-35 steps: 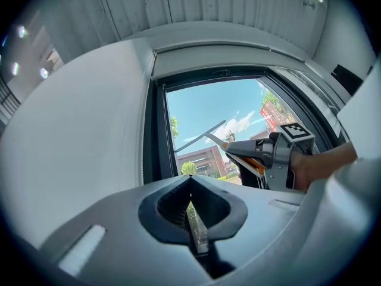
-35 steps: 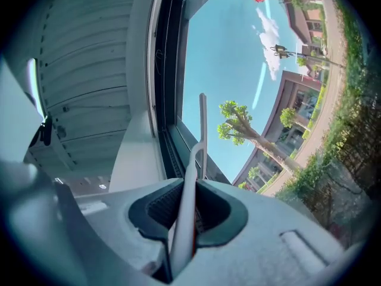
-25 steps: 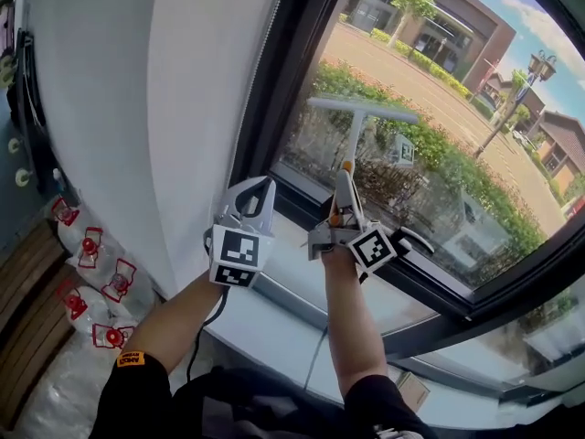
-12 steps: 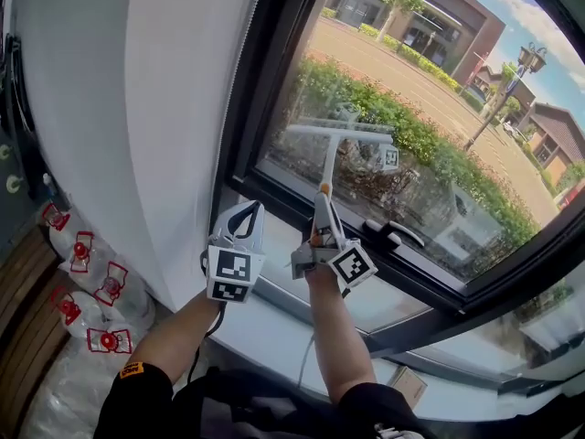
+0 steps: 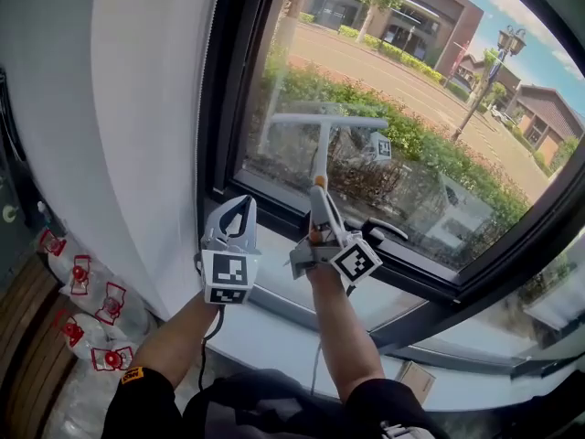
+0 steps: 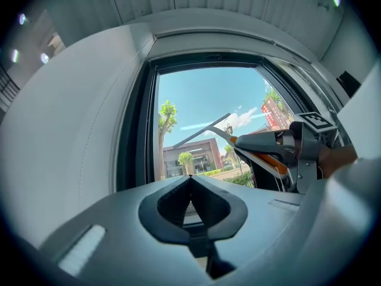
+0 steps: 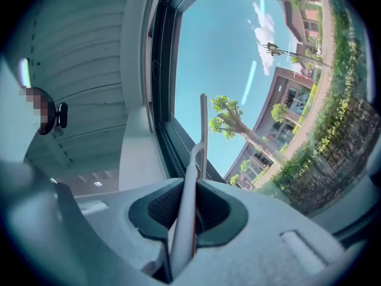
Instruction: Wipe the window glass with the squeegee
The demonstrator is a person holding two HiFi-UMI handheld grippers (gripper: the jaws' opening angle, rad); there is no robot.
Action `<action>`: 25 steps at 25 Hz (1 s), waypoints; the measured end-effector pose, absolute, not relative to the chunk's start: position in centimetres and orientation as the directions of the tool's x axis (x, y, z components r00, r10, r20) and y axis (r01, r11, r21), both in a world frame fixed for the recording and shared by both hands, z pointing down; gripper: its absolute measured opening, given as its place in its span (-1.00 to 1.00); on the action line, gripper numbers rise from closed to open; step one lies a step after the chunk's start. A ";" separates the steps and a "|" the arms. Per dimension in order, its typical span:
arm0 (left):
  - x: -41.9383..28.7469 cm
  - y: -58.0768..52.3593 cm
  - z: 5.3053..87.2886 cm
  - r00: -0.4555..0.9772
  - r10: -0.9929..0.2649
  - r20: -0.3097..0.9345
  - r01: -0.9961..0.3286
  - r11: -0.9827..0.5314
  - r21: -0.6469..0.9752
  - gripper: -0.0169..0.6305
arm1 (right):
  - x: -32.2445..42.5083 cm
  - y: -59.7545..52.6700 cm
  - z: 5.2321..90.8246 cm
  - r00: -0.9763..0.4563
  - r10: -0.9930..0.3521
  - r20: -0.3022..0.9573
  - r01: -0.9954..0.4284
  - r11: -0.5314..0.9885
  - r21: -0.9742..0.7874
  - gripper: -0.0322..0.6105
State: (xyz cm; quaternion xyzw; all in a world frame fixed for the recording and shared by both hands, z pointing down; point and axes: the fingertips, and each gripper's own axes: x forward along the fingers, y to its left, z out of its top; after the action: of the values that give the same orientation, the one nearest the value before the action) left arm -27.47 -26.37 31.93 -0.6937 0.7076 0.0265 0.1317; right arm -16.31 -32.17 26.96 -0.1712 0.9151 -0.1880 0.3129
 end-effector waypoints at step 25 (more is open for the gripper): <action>-18.3 -28.7 14.2 0.115 -0.877 -0.467 -0.977 -0.015 -0.213 -0.89 | -7.8 -35.3 13.0 -0.666 -0.337 -0.666 -0.115 0.928 -0.355 -0.75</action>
State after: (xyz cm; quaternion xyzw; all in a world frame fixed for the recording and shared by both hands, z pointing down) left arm -18.28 -28.74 14.23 -0.7051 0.6573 0.1017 0.2458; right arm -7.78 -35.34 12.98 -0.1255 0.9014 -0.1427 0.3891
